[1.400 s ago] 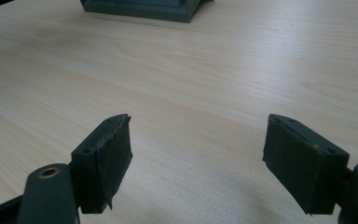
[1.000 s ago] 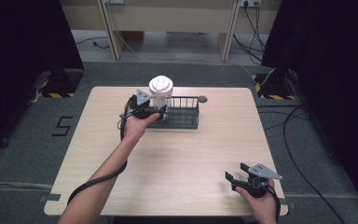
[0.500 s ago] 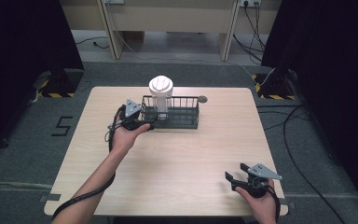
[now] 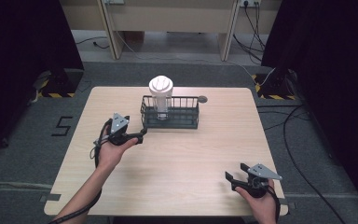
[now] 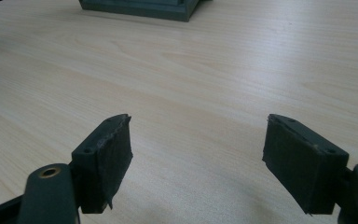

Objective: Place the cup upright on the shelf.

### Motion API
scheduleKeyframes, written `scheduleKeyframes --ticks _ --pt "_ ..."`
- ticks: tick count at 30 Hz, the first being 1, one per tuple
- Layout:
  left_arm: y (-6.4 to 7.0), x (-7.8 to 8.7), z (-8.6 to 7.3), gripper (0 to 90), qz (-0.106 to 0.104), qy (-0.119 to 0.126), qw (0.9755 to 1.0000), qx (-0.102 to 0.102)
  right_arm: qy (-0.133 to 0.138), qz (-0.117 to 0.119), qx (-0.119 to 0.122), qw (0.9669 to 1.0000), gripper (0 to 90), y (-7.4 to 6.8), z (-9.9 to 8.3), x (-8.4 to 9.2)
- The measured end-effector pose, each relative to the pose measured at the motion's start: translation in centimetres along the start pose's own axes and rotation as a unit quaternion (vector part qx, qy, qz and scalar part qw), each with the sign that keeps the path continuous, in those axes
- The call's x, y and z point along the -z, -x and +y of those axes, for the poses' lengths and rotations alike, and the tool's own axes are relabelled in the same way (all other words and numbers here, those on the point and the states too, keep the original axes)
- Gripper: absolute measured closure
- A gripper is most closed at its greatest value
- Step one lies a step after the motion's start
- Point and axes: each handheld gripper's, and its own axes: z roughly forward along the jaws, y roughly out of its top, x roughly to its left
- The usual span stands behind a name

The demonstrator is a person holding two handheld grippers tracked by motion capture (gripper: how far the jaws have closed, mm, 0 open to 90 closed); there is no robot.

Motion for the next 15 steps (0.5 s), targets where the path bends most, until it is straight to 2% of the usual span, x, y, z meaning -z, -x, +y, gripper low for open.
scheduleKeyframes --ticks 15 --pt "-0.8 3.5 -2.5 14.5 0.018 0.0 0.9998 0.001 0.001 -0.002 0.0 1.0 24.0 0.0 0.0 0.0"
